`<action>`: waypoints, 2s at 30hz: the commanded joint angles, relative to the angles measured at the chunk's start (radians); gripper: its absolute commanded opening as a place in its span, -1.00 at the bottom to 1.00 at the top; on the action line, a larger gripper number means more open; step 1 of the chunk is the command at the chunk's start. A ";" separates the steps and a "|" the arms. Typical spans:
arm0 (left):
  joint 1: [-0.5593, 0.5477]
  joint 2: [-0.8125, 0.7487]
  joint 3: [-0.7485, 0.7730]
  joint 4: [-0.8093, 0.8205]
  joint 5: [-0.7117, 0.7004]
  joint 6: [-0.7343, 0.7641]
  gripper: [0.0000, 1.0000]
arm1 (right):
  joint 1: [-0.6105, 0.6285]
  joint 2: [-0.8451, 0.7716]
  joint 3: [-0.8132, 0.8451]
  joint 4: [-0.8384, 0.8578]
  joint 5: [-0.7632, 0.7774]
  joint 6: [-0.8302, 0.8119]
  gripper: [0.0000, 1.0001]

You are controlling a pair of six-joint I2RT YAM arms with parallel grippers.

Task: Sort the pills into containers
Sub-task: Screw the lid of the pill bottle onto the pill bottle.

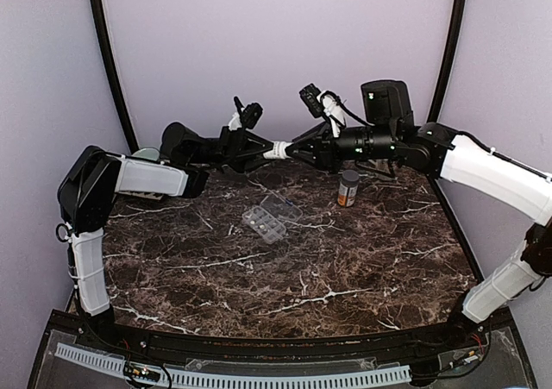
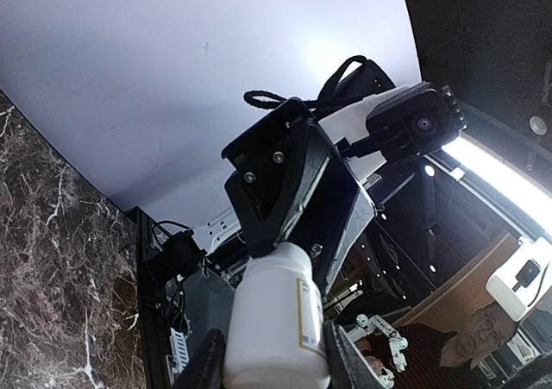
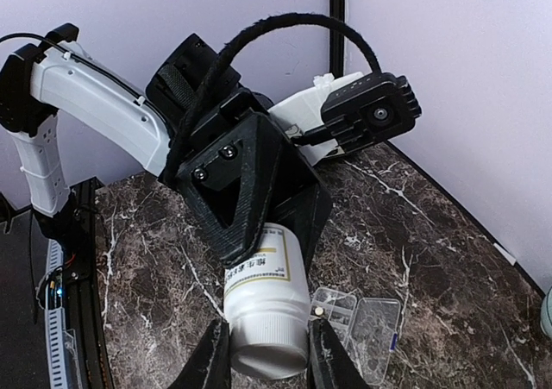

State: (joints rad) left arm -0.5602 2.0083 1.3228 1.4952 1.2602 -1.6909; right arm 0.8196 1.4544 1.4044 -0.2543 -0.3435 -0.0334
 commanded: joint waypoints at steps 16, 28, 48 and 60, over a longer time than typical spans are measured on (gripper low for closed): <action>-0.022 -0.047 0.039 0.050 -0.045 0.070 -1.00 | -0.055 0.078 0.047 0.191 -0.211 0.525 -1.00; -0.036 -0.111 0.044 -0.164 -0.077 0.285 -1.00 | -0.063 0.115 0.069 0.195 -0.215 0.719 -1.00; -0.085 -0.202 0.047 -0.432 -0.173 0.638 -1.00 | -0.072 0.167 0.007 0.395 -0.240 1.041 -1.00; -0.085 -0.233 0.003 -0.381 -0.211 0.659 -1.00 | -0.076 0.188 -0.041 0.535 -0.284 1.262 -1.00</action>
State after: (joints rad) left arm -0.5461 1.8381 1.3369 1.0702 1.0138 -1.0767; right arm 0.6872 1.5768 1.4033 0.1822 -0.5240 1.1007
